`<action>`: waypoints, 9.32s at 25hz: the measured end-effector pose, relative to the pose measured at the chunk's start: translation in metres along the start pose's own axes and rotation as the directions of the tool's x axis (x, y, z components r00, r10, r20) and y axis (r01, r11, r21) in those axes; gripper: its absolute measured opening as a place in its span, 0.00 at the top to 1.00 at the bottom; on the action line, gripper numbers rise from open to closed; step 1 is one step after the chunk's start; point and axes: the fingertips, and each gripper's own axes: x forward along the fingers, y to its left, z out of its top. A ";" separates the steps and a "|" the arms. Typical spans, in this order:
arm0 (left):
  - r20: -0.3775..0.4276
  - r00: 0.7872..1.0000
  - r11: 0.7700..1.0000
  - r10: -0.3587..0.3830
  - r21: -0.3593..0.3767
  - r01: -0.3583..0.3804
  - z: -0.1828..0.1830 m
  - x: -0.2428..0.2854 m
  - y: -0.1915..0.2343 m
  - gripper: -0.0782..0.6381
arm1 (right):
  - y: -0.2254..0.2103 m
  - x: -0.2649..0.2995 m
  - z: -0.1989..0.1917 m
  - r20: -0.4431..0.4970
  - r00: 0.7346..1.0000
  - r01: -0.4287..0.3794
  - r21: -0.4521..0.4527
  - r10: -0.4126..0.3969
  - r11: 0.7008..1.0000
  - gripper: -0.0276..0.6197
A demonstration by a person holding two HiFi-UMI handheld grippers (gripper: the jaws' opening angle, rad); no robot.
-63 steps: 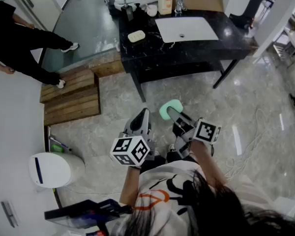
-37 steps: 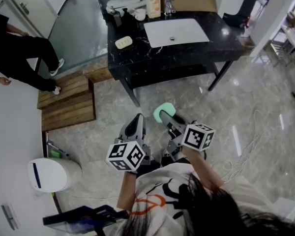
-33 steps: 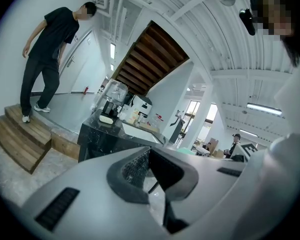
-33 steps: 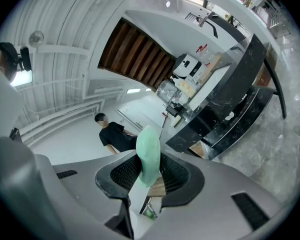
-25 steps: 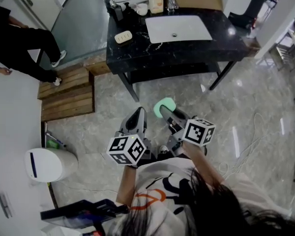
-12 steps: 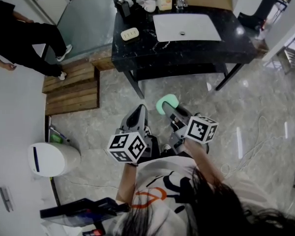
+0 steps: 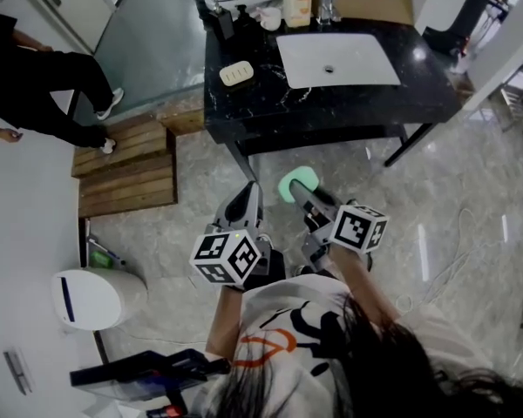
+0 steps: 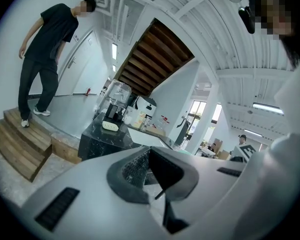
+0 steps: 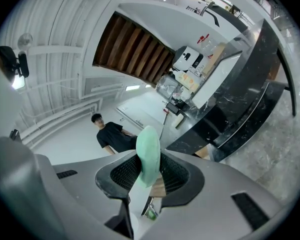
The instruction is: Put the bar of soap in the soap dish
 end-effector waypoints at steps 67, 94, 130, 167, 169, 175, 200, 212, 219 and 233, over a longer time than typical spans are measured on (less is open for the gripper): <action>-0.059 0.997 0.998 -0.041 -0.043 0.038 0.051 0.143 0.071 0.89 | -0.054 0.129 0.090 -0.038 0.998 0.041 0.019 -0.040 0.999 0.78; -0.066 0.996 0.998 0.055 -0.030 -0.058 0.041 0.139 0.082 0.89 | -0.064 0.142 0.081 -0.095 0.995 0.000 0.045 0.004 0.999 0.78; -0.100 0.995 0.998 0.000 -0.060 -0.006 0.119 0.226 0.202 0.89 | -0.071 0.290 0.116 -0.080 0.994 0.078 0.041 -0.075 0.996 0.78; -0.144 0.986 0.991 -0.090 -0.114 0.074 0.134 0.263 0.254 0.89 | -0.083 0.347 0.128 -0.055 0.984 0.172 0.029 -0.170 0.985 0.78; -0.135 0.988 0.991 -0.078 -0.119 0.062 0.137 0.264 0.255 0.89 | -0.084 0.348 0.130 -0.065 0.984 0.167 0.027 -0.165 0.986 0.78; -0.123 0.991 0.990 -0.056 -0.132 0.040 0.137 0.268 0.252 0.89 | -0.087 0.349 0.137 -0.089 0.985 0.154 0.028 -0.151 0.988 0.78; -0.134 0.991 0.989 -0.003 -0.150 -0.017 0.126 0.276 0.256 0.89 | -0.142 0.393 0.140 -0.219 0.959 0.197 0.068 -0.178 0.978 0.78; -0.134 0.991 0.989 0.000 -0.149 -0.020 0.129 0.283 0.258 0.89 | -0.157 0.407 0.120 -0.251 0.942 0.262 0.130 -0.224 0.956 0.78; -0.134 0.991 0.988 0.009 -0.152 -0.030 0.129 0.283 0.262 0.89 | -0.158 0.410 0.121 -0.259 0.936 0.277 0.120 -0.239 0.953 0.78; -0.136 0.991 0.987 0.017 -0.158 -0.038 0.130 0.285 0.268 0.89 | -0.164 0.411 0.112 -0.360 0.861 0.397 0.034 -0.359 0.917 0.78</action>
